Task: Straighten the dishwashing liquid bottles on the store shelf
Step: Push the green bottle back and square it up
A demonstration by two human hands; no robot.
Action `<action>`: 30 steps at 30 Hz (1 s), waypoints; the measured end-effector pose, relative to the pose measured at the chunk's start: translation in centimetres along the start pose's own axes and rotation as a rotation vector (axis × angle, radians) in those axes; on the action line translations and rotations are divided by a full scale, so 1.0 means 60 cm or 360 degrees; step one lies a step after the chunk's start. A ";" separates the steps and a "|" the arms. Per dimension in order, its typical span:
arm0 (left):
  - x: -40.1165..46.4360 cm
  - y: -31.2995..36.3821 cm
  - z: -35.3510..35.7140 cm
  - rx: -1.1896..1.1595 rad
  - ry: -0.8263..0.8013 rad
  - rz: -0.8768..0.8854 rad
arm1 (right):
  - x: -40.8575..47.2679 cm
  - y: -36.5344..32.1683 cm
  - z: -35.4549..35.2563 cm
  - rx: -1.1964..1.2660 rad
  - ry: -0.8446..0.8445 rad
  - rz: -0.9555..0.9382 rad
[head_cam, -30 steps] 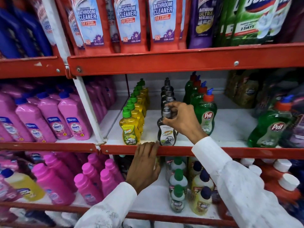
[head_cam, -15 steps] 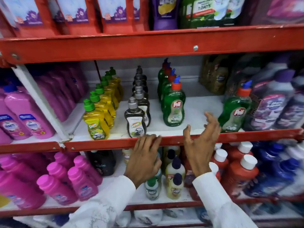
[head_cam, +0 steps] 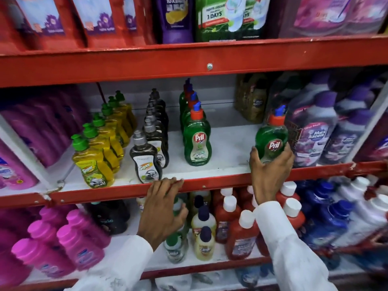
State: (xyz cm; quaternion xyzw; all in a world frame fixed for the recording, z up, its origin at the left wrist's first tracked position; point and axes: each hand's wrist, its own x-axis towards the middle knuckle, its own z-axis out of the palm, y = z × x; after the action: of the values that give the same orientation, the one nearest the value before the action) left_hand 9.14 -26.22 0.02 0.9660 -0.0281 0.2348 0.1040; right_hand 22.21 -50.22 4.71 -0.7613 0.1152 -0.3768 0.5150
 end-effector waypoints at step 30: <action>0.076 0.025 -0.031 -0.0671 0.0115 -0.0279 | -0.034 -0.034 0.020 0.0113 -0.1498 -0.0271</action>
State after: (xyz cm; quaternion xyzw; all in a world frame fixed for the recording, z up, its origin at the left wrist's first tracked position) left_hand 12.17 -27.32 4.03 0.9126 0.0113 0.2482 0.3247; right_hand 21.21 -47.32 5.37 -0.8379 -0.2063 -0.0358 0.5041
